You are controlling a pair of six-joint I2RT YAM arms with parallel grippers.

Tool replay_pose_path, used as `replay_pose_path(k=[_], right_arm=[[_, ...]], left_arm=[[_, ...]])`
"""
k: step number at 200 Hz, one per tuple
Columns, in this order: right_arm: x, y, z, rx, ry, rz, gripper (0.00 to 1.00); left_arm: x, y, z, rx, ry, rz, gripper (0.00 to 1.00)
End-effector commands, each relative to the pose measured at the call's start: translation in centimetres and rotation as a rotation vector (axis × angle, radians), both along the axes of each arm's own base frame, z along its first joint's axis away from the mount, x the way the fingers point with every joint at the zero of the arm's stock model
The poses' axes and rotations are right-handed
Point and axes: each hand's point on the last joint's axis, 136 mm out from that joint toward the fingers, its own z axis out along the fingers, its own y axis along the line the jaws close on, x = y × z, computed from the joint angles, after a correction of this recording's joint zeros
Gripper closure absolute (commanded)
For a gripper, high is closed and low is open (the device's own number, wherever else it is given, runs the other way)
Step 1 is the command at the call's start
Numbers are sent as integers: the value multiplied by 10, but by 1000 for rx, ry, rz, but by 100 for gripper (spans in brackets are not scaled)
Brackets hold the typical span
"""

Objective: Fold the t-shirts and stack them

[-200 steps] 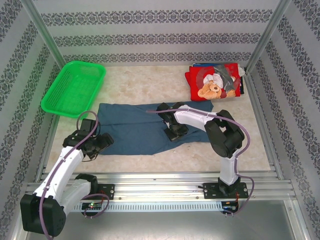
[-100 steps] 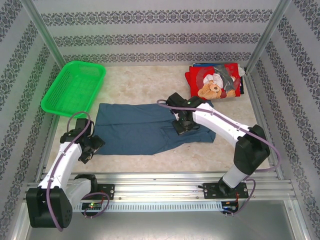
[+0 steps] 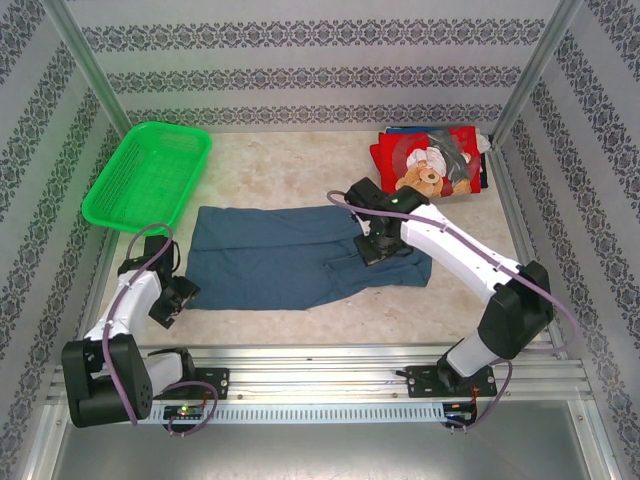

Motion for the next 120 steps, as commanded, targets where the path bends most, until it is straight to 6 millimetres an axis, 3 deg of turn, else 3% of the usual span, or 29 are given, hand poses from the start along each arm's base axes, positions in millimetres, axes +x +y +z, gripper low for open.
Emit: replay_pose_path(k=[1,84,120], right_arm=[[-7,-8,20,37,-11,-16,100],[-26,-49,35,64,-17,-109,100],[-33,-64,35,54,-15,-148,100]], left_arm=[[12,5,-6,-4,-35,13,33],[23,11,-30,-35,-11,47,49],[21,11,-38,-41,9,39,65]])
